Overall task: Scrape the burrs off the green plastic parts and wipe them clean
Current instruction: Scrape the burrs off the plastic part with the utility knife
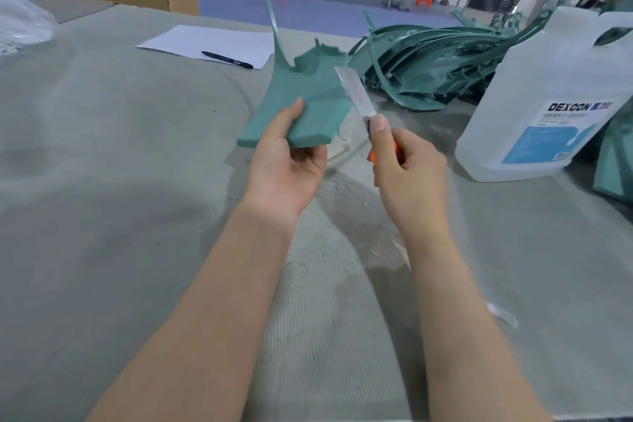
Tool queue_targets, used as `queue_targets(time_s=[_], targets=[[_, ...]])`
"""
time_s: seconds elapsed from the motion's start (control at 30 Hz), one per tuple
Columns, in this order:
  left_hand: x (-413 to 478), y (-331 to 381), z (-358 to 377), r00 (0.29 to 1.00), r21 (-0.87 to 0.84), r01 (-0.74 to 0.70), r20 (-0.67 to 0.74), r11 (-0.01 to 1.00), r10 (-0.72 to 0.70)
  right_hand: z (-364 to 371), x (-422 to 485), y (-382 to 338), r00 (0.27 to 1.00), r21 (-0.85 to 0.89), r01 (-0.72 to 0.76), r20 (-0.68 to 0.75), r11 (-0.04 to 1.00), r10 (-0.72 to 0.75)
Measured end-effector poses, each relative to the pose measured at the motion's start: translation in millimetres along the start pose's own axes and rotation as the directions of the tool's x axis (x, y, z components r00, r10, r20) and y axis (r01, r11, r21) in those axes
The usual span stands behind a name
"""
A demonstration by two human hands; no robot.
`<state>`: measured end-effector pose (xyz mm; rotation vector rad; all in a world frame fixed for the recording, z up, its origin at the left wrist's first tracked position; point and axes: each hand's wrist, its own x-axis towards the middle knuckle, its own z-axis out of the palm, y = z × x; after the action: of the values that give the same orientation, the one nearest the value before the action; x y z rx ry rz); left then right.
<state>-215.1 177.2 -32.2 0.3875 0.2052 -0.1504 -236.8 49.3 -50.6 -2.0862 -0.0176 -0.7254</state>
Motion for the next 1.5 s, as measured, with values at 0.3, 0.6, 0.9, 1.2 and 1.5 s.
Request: queue_targets(time_s=[0.3,0.6,0.9,1.2,1.5], targets=[[-1,2,0,0.999,-0.043,0.052,0.016,0.998,-0.051,6,-4,-3,0.999,-0.011,0.042,0.007,0.999,-0.041],[-1,4,0,0.998,-0.076,0.049,0.030,0.996,-0.046,9,-4,-2,0.997,-0.020,0.068,0.025,0.998,-0.067],[-1,6,-1,0.998,-0.089,0.042,0.040,0.995,-0.039,10,-4,-2,0.997,0.034,0.067,0.044,0.997,-0.068],[5,12,-5,1.000,-0.075,0.013,0.002,0.997,-0.013,18,-11,-6,0.976,0.016,0.147,0.162,0.989,-0.147],[3,9,-1,1.000,-0.060,0.000,0.008,0.998,0.000,14,-5,-3,1.000,0.057,0.021,-0.019,0.998,-0.020]])
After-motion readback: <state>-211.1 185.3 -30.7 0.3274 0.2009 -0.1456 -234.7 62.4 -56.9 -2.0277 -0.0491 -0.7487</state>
